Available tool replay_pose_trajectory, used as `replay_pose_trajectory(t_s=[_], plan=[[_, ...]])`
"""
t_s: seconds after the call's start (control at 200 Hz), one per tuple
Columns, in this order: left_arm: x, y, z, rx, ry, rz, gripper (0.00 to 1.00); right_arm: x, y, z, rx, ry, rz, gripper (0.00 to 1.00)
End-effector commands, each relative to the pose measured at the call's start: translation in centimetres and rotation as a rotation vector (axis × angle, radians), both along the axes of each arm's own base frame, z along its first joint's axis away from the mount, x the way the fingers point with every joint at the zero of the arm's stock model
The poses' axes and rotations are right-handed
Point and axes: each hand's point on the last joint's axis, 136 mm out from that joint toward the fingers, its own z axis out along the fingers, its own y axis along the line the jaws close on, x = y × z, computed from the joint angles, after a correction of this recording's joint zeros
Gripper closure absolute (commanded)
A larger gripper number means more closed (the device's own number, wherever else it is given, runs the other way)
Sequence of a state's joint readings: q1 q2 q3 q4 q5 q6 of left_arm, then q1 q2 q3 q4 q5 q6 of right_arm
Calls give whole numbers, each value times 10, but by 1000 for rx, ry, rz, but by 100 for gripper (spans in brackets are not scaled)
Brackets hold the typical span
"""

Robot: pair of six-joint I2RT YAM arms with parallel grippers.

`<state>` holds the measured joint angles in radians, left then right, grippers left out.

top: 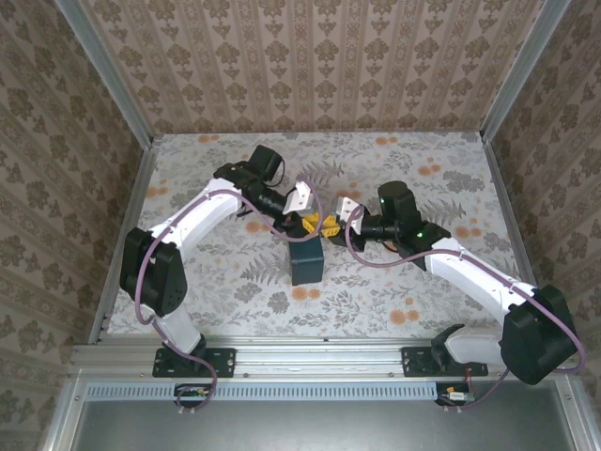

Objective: Unlock a padlock with a key

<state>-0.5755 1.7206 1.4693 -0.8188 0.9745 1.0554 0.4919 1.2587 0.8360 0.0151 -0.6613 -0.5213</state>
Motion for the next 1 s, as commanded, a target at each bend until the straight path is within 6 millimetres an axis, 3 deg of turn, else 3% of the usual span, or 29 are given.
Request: replay_pose_trajectory(t_s=[0.0,0.23,0.575,0.77,0.995], plan=[[-1,-11,26,-122,-45,-55,100,-21,5,-1,-27,-33,105,76],[-4,-9,28,-127,-39,-59,100,-21,0,-6,-100,-122,134,76],[-4,-7,30,-132,-37,-59,100,-18,-3,-6,-94,-167,107,92],[-2,-8,29,-131,-39,-52,100,-20,0,-2,-66,-108,107,100],[0,-11,28,-139,-57,-42,100,-30,13,9,49,115,90,100]])
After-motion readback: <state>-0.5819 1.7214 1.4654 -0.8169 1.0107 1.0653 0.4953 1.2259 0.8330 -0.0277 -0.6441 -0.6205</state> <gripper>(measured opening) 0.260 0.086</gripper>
